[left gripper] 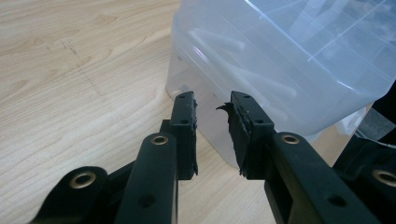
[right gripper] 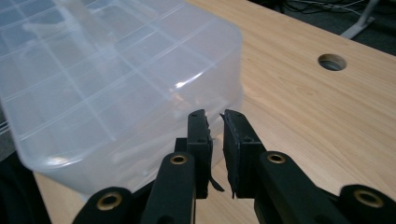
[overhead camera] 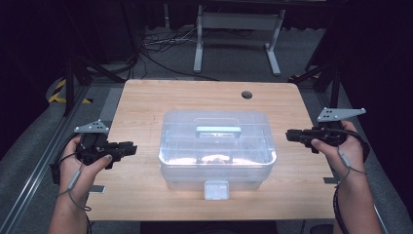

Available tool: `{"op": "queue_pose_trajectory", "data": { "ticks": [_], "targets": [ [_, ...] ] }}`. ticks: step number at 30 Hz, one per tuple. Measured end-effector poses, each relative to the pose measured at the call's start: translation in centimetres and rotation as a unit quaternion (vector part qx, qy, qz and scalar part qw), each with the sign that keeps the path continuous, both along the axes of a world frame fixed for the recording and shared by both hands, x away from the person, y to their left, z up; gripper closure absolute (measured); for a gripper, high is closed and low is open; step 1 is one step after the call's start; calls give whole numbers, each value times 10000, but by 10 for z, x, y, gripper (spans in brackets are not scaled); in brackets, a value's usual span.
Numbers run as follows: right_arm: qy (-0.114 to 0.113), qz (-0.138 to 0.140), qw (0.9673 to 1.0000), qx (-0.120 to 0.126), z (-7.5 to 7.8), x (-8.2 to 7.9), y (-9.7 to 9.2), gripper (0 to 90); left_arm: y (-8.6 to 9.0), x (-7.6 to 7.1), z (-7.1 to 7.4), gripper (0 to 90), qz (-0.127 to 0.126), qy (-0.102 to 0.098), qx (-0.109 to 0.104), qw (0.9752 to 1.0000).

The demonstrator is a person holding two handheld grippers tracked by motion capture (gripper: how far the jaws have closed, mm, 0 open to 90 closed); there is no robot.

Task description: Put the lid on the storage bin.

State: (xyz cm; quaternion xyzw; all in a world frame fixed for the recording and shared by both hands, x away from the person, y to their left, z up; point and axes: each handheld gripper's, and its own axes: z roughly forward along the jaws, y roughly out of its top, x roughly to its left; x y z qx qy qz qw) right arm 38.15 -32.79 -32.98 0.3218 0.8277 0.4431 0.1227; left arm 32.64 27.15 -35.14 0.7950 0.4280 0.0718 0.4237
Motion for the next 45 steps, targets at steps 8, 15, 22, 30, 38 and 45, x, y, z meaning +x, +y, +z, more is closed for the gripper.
{"op": "queue_pose_trajectory", "data": {
  "ticks": [8, 15, 22, 30, 38, 45],
  "targets": [
    [-186, -508, 9980, 326, -9, 11, -19, 733, 1, 4, -3, 715, 16, 40, 25, 10000],
    [-102, -670, 9974, 246, -19, 19, -27, 701, 1, 6, -4, 707, 145, -94, 124, 9998],
    [-74, -868, 9962, -34, -36, 29, -36, 686, 0, 14, -8, 691, 216, -170, 268, 9993],
    [14, -961, 9952, -204, -60, 44, -48, 689, 5, 19, -15, 688, 279, -112, 228, 9993],
    [38, -991, 9940, -455, -81, 53, -51, 693, 8, 24, -22, 674, 295, -48, 241, 9993],
    [13, -885, 9946, -545, -94, 56, -50, 676, 7, 30, -27, 663, 244, -40, 355, 9991]
  ]
}}
